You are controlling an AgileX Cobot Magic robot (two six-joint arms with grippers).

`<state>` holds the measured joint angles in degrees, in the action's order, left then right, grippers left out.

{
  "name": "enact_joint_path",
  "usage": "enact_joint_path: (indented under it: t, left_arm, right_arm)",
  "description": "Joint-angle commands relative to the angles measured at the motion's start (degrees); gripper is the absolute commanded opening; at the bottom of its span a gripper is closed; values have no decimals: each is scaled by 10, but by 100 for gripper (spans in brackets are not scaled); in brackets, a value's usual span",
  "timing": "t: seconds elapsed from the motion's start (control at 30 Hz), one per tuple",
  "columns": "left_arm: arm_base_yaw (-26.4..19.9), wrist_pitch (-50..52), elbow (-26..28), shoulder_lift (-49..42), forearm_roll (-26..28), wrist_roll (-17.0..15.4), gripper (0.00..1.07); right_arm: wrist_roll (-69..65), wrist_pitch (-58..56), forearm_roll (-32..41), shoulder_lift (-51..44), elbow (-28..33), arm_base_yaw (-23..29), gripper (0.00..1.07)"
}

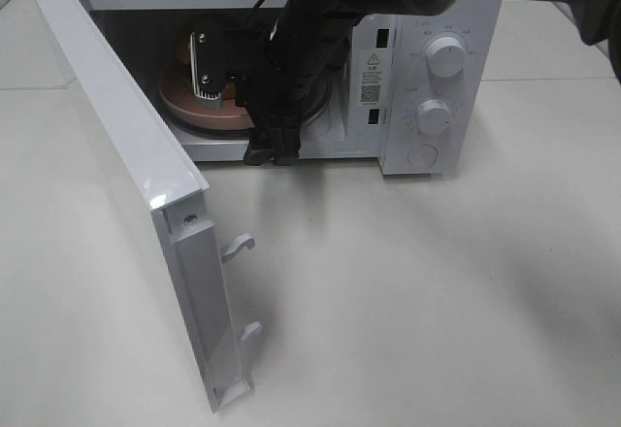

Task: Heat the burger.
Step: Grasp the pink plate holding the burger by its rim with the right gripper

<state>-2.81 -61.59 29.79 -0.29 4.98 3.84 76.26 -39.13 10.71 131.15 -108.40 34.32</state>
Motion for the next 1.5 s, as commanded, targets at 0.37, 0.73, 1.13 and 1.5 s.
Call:
enact_joint_path:
  t: [0.37, 0.73, 1.13, 1.5]
  left_arm:
    - [-2, 1, -1, -2, 2, -3, 101]
    - [-2, 1, -1, -2, 2, -3, 101]
    - [-2, 1, -1, -2, 2, -3, 101]
    - [-2, 1, -1, -2, 3, -3, 101]
  right_arm:
    - [-20, -5, 7, 22, -33, 1, 76]
    - [-23, 6, 6, 22, -33, 1, 76]
    - [-69, 49, -19, 34, -33, 0, 76]
    - [-93, 53, -29, 50, -38, -1, 76]
